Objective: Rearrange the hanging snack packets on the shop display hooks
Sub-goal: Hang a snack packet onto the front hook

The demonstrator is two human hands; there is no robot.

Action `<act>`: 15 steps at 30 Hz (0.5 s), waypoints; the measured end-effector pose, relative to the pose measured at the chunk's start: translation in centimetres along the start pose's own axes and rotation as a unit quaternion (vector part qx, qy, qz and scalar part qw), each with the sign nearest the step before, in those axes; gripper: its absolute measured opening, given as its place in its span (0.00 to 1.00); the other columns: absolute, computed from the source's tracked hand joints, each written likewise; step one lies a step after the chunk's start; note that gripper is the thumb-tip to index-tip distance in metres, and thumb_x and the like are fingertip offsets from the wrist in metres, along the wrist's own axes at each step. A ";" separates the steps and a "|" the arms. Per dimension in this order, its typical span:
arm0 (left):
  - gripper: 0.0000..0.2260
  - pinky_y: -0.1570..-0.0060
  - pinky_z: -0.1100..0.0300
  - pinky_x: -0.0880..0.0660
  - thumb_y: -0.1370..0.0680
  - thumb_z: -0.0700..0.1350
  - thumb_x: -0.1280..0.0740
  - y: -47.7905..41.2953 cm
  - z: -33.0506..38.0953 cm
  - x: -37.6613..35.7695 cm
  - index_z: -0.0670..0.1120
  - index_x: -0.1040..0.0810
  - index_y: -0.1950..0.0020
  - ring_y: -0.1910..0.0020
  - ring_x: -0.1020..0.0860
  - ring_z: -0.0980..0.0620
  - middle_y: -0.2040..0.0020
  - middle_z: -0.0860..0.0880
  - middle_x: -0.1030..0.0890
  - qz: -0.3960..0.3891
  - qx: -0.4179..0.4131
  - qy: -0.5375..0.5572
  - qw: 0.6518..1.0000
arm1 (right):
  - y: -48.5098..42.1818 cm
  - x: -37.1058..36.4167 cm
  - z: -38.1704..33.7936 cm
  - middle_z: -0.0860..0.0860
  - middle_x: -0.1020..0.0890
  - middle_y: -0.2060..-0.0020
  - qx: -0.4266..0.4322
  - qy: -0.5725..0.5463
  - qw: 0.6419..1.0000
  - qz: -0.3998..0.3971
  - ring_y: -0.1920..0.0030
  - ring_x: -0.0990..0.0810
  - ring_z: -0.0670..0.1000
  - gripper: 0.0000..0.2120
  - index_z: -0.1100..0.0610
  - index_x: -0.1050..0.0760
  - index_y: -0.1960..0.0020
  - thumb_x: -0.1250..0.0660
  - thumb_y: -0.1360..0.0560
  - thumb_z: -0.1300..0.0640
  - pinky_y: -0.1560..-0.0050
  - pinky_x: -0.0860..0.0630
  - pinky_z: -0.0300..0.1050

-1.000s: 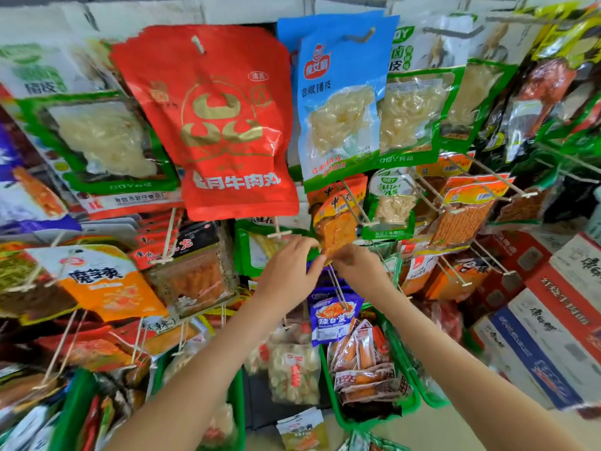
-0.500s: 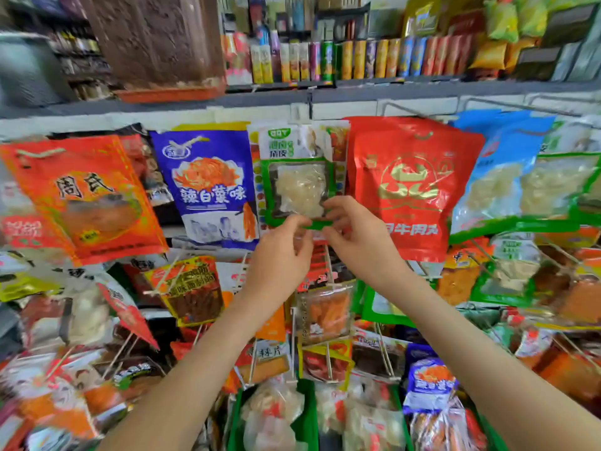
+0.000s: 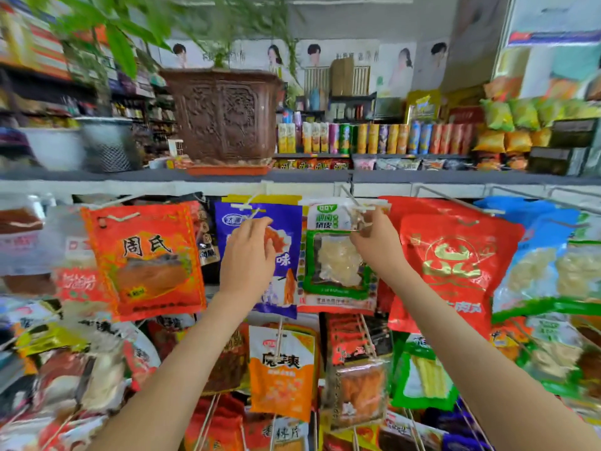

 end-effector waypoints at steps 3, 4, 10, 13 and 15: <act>0.17 0.40 0.53 0.31 0.21 0.43 0.39 0.0 0.3 -0.2 0.45 0.31 0.32 0.35 0.31 0.47 0.35 0.47 0.29 -0.035 0.007 0.011 0.999 | -0.9 -0.1 0.6 0.61 0.31 0.37 0.014 0.064 0.997 0.042 0.36 0.34 0.61 0.23 0.64 0.37 0.33 0.38 0.27 0.68 0.40 0.37 0.51; 0.17 0.43 0.56 0.30 0.21 0.43 0.40 0.1 0.6 -0.4 0.45 0.32 0.32 0.36 0.31 0.48 0.35 0.47 0.29 -0.045 0.003 0.013 0.999 | -1.4 -0.2 0.7 0.60 0.33 0.33 0.026 0.088 0.995 0.040 0.33 0.37 0.60 0.26 0.64 0.41 0.30 0.39 0.26 0.67 0.36 0.42 0.50; 0.17 0.42 0.59 0.30 0.20 0.45 0.40 0.3 2.3 -2.0 0.47 0.34 0.31 0.34 0.32 0.51 0.33 0.49 0.31 -0.091 0.001 0.040 0.995 | -4.3 -2.0 2.1 0.61 0.30 0.37 0.028 0.132 0.991 -0.025 0.37 0.34 0.60 0.20 0.64 0.34 0.34 0.39 0.26 0.66 0.43 0.42 0.45; 0.18 0.42 0.58 0.30 0.20 0.45 0.40 -0.1 3.3 -2.3 0.47 0.34 0.31 0.35 0.31 0.51 0.33 0.49 0.30 -0.090 -0.009 0.045 0.995 | -4.7 -1.9 2.2 0.60 0.26 0.46 0.037 0.147 0.988 0.016 0.44 0.31 0.58 0.11 0.65 0.28 0.44 0.39 0.26 0.65 0.55 0.46 0.38; 0.18 0.41 0.58 0.31 0.20 0.44 0.39 -0.4 4.1 -2.3 0.46 0.33 0.31 0.35 0.31 0.51 0.33 0.49 0.30 -0.079 -0.016 0.047 0.996 | -4.4 -1.2 1.7 0.59 0.25 0.48 0.040 0.136 0.989 0.032 0.43 0.31 0.58 0.09 0.65 0.25 0.47 0.39 0.25 0.65 0.55 0.44 0.38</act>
Point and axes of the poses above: each hand's wrist, its own y-axis away from the middle knuckle, its own x-axis out of the back of the hand, z = x × y, the point moved 2 cm from there along -y, towards the middle knuckle
